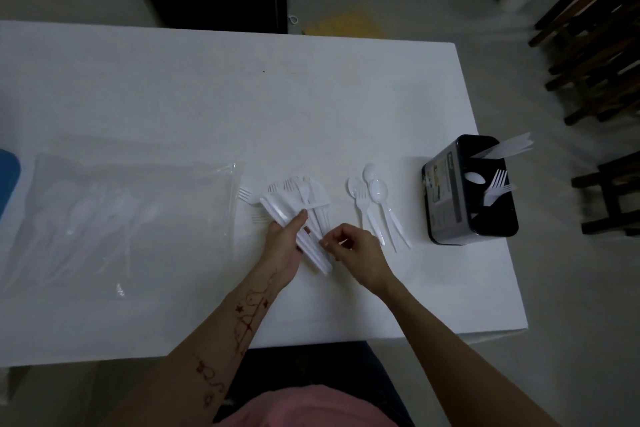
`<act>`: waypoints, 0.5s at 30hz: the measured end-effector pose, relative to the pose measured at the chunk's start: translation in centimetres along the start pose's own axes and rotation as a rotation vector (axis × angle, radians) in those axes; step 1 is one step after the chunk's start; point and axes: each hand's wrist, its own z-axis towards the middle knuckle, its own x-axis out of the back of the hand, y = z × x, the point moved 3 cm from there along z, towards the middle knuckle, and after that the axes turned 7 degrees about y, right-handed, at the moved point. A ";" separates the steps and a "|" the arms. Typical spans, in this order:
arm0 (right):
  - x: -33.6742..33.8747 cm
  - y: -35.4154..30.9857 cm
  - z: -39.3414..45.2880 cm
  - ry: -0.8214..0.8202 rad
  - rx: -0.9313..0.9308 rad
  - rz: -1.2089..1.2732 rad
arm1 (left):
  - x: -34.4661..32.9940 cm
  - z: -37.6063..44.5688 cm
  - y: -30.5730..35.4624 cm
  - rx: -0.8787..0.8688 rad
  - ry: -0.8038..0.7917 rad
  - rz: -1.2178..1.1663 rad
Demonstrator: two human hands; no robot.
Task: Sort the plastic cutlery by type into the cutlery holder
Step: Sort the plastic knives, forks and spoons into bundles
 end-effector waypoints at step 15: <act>-0.7 1.2 1.5 0.196 -0.097 -0.373 | 1.4 0.3 -0.6 -0.062 -0.009 0.074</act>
